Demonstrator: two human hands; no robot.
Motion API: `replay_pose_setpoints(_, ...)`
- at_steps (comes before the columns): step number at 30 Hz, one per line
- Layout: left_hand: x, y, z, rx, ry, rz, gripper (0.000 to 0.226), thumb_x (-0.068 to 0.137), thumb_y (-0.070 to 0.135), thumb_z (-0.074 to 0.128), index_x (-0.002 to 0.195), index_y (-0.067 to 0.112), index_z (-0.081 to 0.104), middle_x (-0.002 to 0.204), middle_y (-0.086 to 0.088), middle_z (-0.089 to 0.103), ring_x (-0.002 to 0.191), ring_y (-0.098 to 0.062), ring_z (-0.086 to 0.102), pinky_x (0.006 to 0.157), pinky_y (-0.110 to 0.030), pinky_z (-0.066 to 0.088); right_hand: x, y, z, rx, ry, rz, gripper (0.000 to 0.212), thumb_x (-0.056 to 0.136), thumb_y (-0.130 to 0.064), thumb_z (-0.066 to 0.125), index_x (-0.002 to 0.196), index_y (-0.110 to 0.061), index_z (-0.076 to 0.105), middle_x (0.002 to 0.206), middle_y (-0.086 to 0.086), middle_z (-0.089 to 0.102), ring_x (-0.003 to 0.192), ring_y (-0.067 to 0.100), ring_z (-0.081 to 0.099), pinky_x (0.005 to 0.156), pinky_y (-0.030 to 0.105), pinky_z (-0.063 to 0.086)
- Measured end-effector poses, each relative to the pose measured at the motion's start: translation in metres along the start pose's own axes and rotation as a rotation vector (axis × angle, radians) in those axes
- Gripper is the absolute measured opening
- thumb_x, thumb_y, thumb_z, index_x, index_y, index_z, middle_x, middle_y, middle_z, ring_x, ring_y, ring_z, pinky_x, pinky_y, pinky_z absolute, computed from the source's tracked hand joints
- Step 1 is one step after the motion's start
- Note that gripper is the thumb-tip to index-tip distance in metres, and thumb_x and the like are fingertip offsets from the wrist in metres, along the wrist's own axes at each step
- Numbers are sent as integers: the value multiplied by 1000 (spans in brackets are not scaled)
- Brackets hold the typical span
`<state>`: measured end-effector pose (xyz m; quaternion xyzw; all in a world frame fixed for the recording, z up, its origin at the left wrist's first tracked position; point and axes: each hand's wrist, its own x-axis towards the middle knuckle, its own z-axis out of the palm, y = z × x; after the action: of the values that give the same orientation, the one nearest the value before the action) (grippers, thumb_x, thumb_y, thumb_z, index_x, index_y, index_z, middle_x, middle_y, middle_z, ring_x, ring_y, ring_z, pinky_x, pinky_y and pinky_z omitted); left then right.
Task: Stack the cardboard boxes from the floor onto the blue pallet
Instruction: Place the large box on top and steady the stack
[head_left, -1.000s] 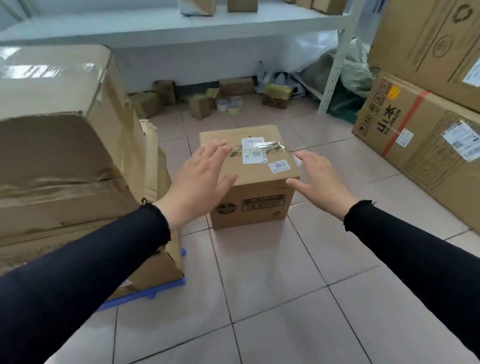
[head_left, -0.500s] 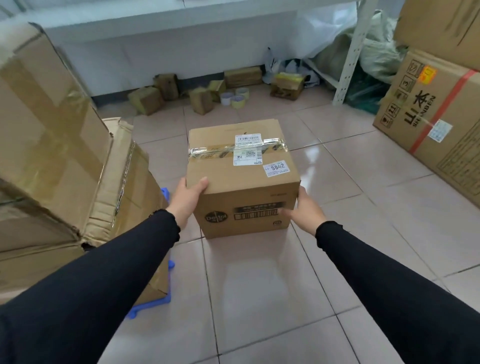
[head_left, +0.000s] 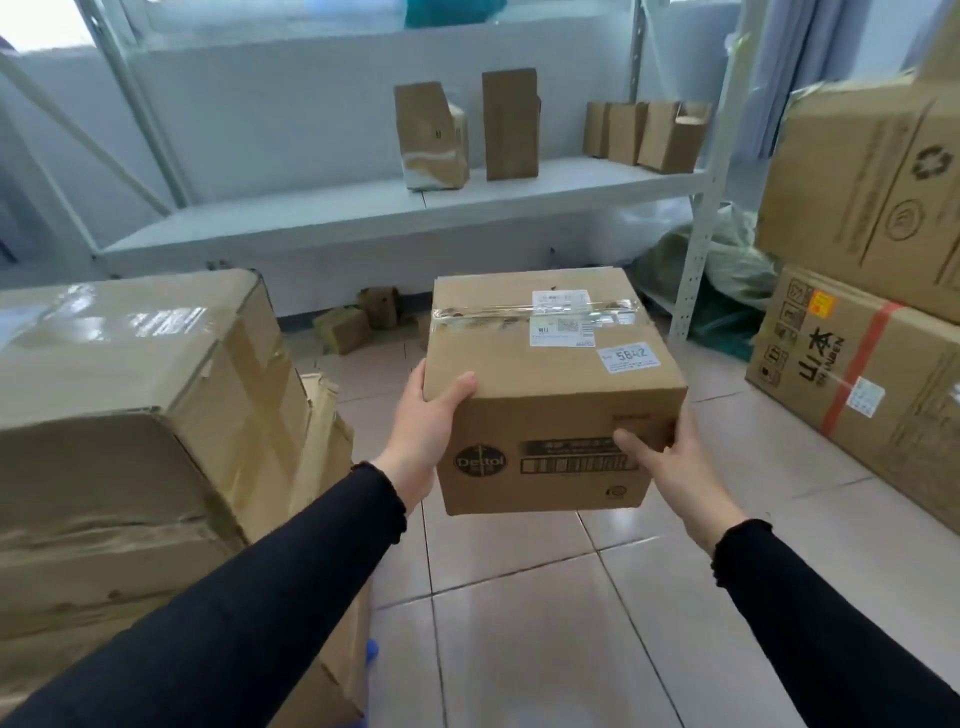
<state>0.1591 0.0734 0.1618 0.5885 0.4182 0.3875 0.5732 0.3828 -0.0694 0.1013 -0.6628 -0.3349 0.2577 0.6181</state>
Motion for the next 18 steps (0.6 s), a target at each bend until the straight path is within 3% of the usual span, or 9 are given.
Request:
replay_pose_setpoints(2,-6,53,0,-38,-6,86,60,97,41,67,152,30,45,128,8,67,115,-11,64,83,-24,50,0,-57,-9,38,68,-117,48,92,-29,75,128,-38,44,124,-15,61,112,-1,57,97,36,45)
replay_pose_setpoints(4,-15,114,-6,-57,-16,172,55,100,46,60,151,30,45,128,7,66,114,-12,62,82,-26,49,-2,-119,-15,37,145,-251,45,92,-33,73,129,-35,48,129,-9,62,117,6,58,100,40,47)
replay_pose_setpoints(9,-49,247,-55,-87,0,323,42,103,49,49,137,24,52,107,2,64,87,-10,60,43,-11,47,-18,-257,4,59,204,-477,51,90,-47,72,133,-33,48,131,-4,64,118,16,62,103,50,49)
replay_pose_setpoints(10,-54,269,-73,-93,23,352,41,103,49,49,134,22,52,105,0,63,84,-10,60,44,-12,47,-24,-278,17,62,190,-505,56,87,-52,73,133,-33,48,130,-5,66,118,17,63,103,50,50)
replay_pose_setpoints(12,-66,304,-112,-72,80,415,45,101,52,50,133,21,53,107,-2,64,88,-14,62,60,-20,50,-33,-311,47,83,137,-566,65,82,-58,75,133,-30,47,129,-4,67,119,19,64,102,50,52)
replay_pose_setpoints(15,-87,336,-181,-6,204,477,50,98,58,50,132,23,57,112,-1,69,96,-16,64,74,-30,48,-50,-340,103,88,34,-623,51,95,-37,70,137,-24,43,122,-9,69,107,4,67,96,39,56)
replay_pose_setpoints(18,-110,349,-248,75,329,482,28,102,54,46,108,31,61,95,9,68,84,-6,62,73,-28,48,-78,-352,163,89,-55,-649,42,100,-25,63,136,-23,42,121,-10,70,103,-4,67,88,25,56)
